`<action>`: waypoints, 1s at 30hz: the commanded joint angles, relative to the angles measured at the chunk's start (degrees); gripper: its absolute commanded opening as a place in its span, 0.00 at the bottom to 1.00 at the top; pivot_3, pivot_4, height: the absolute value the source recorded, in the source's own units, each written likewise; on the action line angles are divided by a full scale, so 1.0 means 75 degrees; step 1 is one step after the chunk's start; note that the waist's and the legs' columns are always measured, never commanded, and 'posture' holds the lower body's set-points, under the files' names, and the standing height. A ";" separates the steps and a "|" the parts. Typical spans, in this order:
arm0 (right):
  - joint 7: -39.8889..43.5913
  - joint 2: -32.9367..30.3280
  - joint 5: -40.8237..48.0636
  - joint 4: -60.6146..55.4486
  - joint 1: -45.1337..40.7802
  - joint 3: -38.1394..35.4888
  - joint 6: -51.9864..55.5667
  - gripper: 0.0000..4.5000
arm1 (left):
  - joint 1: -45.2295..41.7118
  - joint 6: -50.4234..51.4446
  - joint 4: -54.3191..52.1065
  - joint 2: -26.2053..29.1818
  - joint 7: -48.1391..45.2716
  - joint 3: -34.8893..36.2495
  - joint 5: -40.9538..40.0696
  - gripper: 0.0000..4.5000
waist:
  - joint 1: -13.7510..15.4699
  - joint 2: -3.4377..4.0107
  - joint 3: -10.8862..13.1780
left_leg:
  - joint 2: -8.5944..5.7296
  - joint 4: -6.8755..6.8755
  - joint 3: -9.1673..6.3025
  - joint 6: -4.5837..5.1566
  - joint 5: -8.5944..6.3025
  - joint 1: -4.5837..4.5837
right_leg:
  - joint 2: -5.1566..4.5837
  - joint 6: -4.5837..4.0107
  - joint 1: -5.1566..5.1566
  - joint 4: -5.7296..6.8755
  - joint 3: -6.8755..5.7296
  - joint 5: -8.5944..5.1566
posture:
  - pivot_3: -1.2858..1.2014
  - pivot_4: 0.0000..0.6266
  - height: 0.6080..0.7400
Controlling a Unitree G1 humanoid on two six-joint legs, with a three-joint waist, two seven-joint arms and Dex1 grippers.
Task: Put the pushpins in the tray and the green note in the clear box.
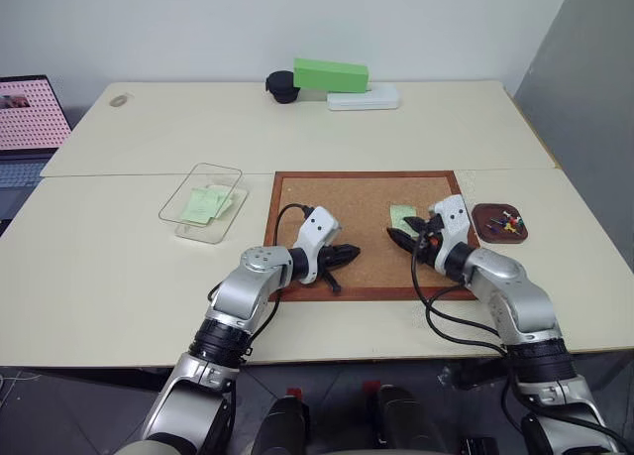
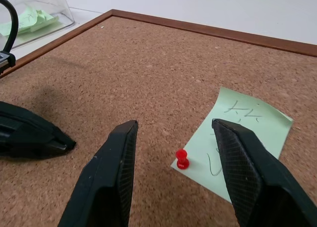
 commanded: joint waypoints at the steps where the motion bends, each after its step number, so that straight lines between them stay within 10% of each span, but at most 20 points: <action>1: 0.0040 0.0093 -0.0201 0.0202 -0.0296 0.0129 -0.0309 0.56 | 0.0179 0.0263 0.0029 0.0129 0.0007 -0.0090 0.0008 0.00 | -0.0006 0.0000 0.0000 | 0.0001 -0.0001 0.0000 0.0000 0.0000 0.0000 | 0.0000 0.0000 -0.0001 0.0000 0.0000 0.0000 | 0.52 0.24 1.00; 15: 0.0033 0.0156 -0.0532 0.0724 -0.0296 0.0214 -0.0572 0.01 | 0.0249 0.0412 -0.0154 0.0245 0.0038 -0.0129 -0.0072 0.00 | -0.0011 0.0000 0.0000 | 0.0001 -0.0002 0.0001 0.0000 0.0000 0.0001 | 0.0001 0.0000 -0.0001 0.0001 0.0001 0.0000 | 0.52 0.24 1.00; 30: 0.0386 -0.0348 -0.0201 -0.0861 -0.0503 -0.0055 -0.0055 0.00 | 0.0266 0.0433 -0.0144 0.0262 -0.0040 -0.0208 -0.0140 0.00 | -0.0033 0.0001 0.0001 | 0.0001 -0.0002 0.0000 0.0000 0.0000 -0.0002 | 0.0000 0.0000 -0.0006 0.0002 0.0002 0.0000 | 0.52 0.24 1.00</action>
